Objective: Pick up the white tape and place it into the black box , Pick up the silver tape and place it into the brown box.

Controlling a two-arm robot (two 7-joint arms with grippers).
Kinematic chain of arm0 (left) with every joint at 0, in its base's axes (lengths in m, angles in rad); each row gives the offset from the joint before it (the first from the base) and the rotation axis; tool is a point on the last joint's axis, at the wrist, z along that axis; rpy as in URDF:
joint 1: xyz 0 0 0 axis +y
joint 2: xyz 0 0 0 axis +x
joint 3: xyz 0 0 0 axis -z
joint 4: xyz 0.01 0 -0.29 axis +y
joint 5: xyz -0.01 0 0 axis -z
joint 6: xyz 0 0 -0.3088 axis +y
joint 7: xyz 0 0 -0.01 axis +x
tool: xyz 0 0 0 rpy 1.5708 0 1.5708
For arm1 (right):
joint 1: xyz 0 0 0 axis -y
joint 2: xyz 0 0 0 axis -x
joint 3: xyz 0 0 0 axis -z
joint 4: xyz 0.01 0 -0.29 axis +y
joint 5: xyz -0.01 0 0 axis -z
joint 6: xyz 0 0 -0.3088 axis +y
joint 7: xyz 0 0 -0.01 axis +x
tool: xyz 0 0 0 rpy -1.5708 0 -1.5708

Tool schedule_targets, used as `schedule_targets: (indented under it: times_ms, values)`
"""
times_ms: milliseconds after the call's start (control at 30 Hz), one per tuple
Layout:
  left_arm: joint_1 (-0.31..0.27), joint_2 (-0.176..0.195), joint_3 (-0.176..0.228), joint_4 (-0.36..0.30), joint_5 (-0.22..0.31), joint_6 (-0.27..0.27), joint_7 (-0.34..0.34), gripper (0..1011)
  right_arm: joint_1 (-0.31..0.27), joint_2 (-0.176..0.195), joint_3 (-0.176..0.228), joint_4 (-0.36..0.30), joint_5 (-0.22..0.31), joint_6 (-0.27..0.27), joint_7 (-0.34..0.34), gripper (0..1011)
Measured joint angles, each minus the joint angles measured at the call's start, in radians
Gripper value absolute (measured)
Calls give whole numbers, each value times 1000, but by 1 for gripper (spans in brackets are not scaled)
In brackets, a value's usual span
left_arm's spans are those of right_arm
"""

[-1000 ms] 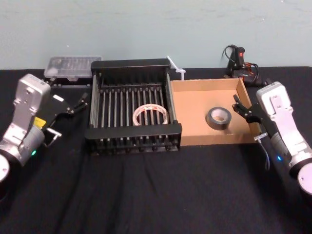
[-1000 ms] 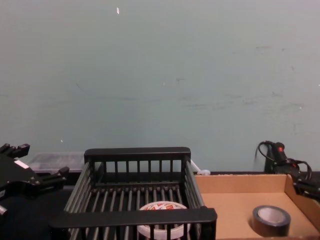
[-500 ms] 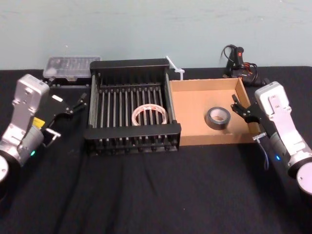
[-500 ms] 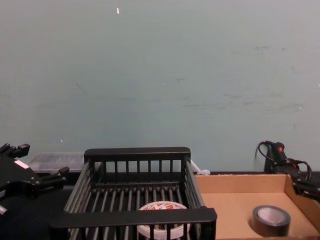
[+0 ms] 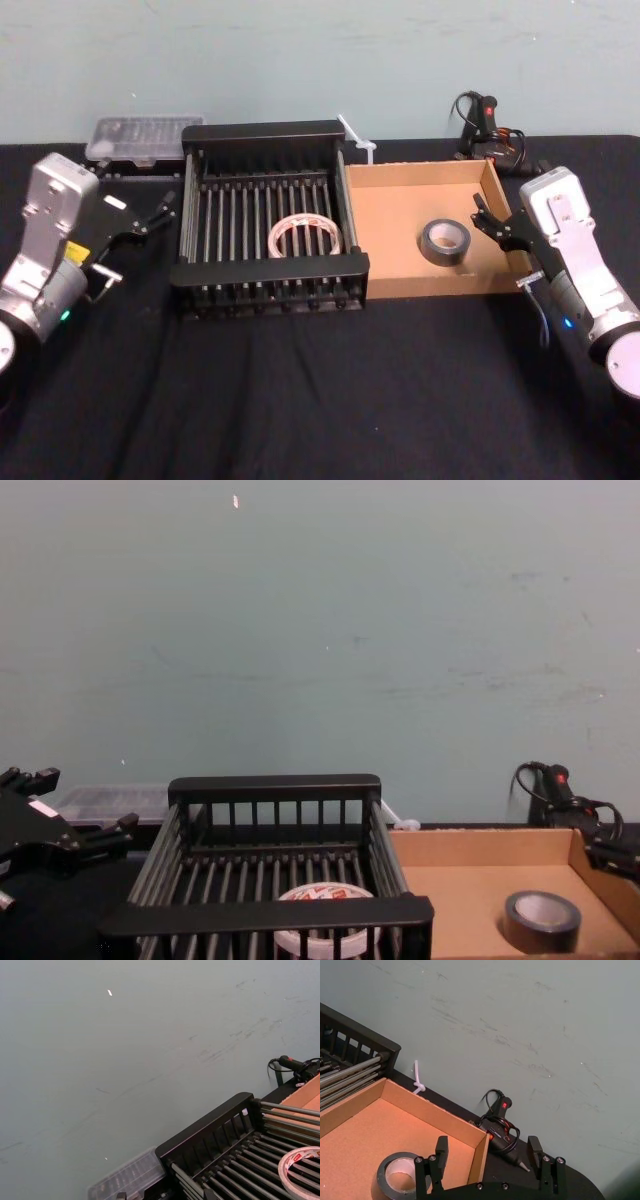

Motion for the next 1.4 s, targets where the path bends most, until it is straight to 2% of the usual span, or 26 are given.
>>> schedule_targets:
  times_ms: [1400]
  values:
    - [0,0,0,0,0,0,0,1001,0,0,0,0,0,0,0,1002]
